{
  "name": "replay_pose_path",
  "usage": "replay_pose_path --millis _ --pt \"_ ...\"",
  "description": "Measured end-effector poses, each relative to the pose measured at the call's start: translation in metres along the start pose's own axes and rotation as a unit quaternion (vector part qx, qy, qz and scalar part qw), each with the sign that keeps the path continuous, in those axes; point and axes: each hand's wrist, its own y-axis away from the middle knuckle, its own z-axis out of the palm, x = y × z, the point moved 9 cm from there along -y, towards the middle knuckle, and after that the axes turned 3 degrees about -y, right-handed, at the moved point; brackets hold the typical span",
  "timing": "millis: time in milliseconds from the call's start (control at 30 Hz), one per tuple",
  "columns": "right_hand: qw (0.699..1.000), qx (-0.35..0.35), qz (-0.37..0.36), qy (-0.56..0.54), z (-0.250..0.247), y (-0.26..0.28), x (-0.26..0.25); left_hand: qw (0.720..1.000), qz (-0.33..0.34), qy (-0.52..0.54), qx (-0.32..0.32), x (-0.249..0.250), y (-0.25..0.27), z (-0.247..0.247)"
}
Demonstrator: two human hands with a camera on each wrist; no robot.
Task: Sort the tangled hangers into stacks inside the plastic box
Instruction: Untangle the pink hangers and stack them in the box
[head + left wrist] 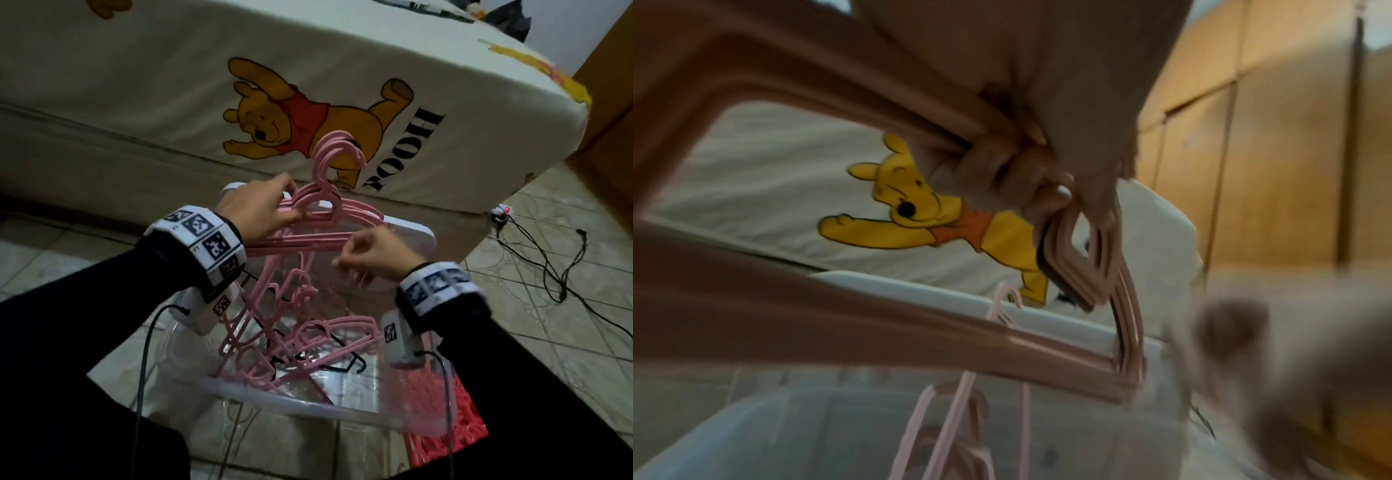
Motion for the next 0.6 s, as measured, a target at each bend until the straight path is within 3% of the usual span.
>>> replay_pose_path --millis 67,133,200,333,500,600 --pt "0.985 -0.070 0.018 0.154 0.039 -0.011 0.023 1.000 -0.005 0.011 -0.007 -0.005 -0.002 -0.004" --pt "0.939 -0.097 -0.013 0.331 0.076 -0.020 0.034 1.000 -0.009 0.025 -0.015 -0.009 -0.002 -0.006" --pt "0.888 -0.121 -0.075 0.438 0.118 -0.024 0.036 0.999 -0.007 0.037 -0.021 -0.009 -0.002 -0.006" --pt "0.767 -0.220 -0.241 0.553 0.206 -0.016 0.037 0.997 -0.005 0.061 -0.044 -0.007 -0.002 0.000" --pt "0.616 -0.288 -0.338 0.651 0.278 -0.009 0.052 0.991 0.004 0.121 -0.065 -0.002 -0.003 0.006" --pt "0.584 -0.312 -0.355 0.660 0.301 -0.010 0.064 0.989 0.013 0.131 -0.065 0.001 -0.006 0.008"
